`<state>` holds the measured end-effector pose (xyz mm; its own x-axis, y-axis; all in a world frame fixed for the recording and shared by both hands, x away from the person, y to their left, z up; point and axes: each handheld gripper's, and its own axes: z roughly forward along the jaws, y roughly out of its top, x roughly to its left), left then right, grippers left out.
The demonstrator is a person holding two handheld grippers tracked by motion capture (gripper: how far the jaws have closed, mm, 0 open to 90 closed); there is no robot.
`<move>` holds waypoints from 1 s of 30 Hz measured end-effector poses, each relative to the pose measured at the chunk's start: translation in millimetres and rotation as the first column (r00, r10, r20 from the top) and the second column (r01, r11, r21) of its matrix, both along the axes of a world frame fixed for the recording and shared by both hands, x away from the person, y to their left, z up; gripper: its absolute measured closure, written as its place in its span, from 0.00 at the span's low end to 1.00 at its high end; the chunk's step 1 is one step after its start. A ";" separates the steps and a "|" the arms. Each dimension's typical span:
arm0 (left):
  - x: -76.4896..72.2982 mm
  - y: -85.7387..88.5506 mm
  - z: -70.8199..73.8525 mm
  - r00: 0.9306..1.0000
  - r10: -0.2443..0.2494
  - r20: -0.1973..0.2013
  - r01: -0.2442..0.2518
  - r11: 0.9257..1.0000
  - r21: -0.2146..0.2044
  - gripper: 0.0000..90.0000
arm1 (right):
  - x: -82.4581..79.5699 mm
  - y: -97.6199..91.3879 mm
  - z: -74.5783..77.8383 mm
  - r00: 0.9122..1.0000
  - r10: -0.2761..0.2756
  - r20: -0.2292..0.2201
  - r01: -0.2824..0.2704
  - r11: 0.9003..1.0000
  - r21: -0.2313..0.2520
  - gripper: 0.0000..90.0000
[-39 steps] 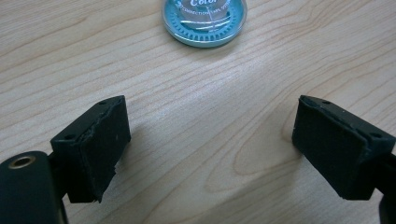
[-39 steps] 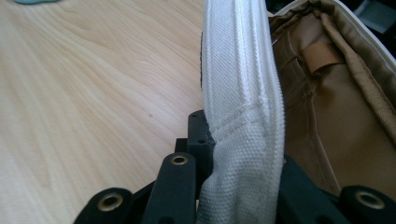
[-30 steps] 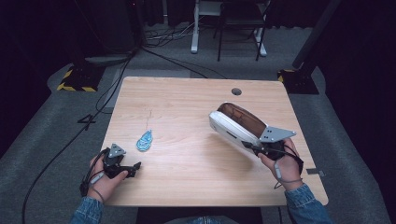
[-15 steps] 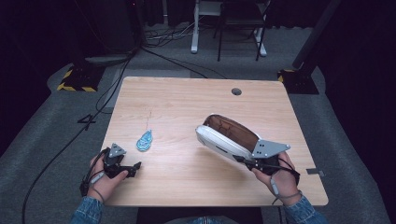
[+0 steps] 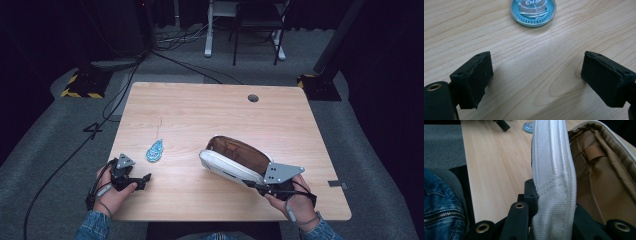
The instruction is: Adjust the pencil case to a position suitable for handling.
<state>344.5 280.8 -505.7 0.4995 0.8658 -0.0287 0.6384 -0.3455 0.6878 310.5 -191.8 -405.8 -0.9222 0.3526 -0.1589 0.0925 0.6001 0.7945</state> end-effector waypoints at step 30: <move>0.1 0.2 0.0 1.000 -0.002 0.001 0.002 1.000 0.003 0.12 | -2.8 16.7 -33.4 0.994 0.098 -0.046 -0.099 0.995 -0.013 0.89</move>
<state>344.6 281.1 -505.6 0.5017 0.8647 -0.0257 0.6365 -0.3489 0.6878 307.7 -175.1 -439.2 -0.9587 0.2572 -0.1212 0.0676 0.6202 0.7816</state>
